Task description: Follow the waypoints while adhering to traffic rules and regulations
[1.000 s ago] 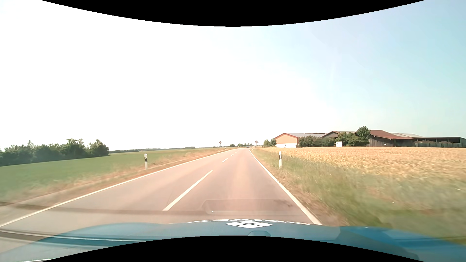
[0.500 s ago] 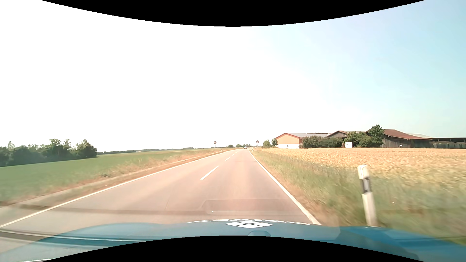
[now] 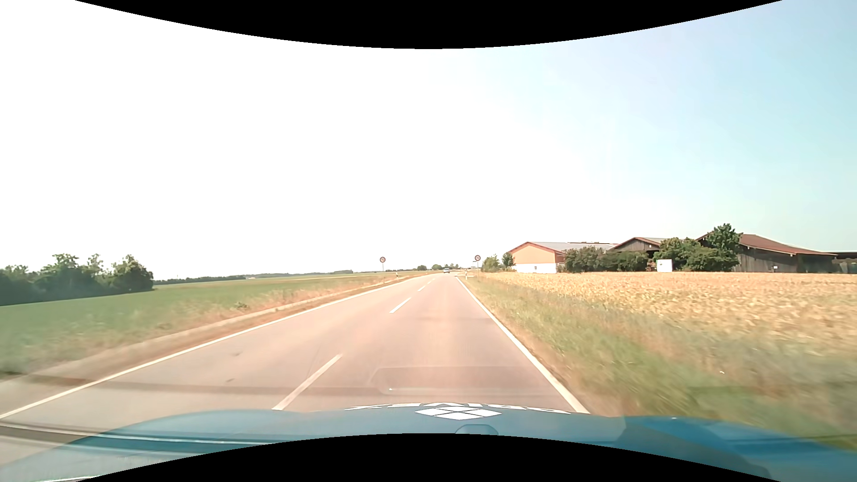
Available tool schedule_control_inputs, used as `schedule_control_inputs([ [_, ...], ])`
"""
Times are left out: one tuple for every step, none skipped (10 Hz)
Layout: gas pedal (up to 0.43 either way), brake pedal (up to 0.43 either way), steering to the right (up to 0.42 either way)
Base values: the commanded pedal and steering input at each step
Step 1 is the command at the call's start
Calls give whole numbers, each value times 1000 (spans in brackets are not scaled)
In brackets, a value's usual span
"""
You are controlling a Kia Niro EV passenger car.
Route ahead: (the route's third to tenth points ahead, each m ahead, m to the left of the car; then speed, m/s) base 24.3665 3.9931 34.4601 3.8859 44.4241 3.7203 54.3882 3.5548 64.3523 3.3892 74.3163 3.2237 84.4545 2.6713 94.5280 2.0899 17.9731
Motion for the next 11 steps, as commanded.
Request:
schedule_control_inputs([
  [189,0,-1],
  [189,0,-1],
  [189,0,0],
  [189,0,0],
  [189,0,0],
  [189,0,-1],
  [189,0,-1],
  [189,0,-1],
  [189,0,-1],
  [189,0,-1],
  [189,0,-1],
])
